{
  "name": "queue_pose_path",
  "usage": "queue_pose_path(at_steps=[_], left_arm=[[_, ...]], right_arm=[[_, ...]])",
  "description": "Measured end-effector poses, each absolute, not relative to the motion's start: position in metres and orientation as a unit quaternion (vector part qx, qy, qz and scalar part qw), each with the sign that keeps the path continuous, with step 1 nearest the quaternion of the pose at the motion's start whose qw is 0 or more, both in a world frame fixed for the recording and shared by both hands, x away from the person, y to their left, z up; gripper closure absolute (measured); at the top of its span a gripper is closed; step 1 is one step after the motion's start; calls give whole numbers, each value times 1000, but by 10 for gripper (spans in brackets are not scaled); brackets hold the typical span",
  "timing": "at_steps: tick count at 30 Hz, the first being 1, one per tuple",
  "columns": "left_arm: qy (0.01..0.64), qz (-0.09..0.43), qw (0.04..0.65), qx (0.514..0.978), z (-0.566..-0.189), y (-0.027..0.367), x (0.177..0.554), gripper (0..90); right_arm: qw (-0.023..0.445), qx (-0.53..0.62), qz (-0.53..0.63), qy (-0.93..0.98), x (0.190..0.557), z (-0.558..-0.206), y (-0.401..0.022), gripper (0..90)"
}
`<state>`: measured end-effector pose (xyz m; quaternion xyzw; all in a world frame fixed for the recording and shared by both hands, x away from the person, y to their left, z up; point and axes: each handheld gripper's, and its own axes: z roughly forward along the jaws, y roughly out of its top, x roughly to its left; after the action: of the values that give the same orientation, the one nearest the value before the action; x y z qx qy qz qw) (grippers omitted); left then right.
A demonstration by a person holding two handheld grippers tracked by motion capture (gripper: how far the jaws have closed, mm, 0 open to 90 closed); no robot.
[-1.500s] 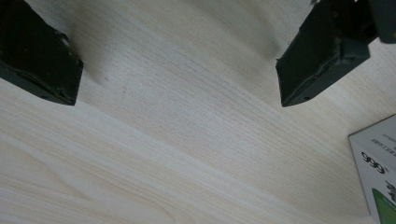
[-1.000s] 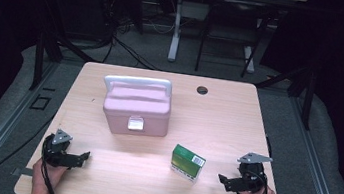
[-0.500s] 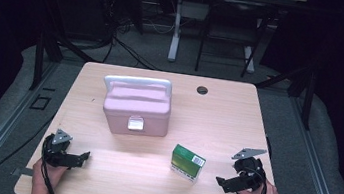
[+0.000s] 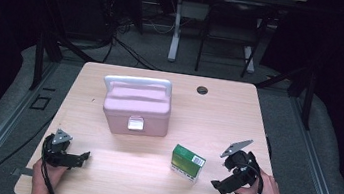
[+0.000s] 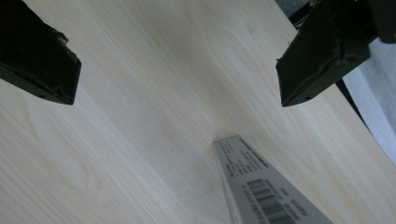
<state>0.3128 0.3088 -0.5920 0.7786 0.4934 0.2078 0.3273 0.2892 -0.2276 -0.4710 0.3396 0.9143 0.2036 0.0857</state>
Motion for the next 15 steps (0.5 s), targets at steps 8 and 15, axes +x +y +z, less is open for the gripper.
queue_pose_path(at_steps=[8, 15], left_arm=[[494, 209, 328, 778, -592, 309, 313, 21], [494, 207, 327, 778, -592, 309, 313, 22]], right_arm=[[84, 307, 175, 932, 296, -455, -207, 0], [70, 286, 164, 942, 306, -443, -190, 0]])
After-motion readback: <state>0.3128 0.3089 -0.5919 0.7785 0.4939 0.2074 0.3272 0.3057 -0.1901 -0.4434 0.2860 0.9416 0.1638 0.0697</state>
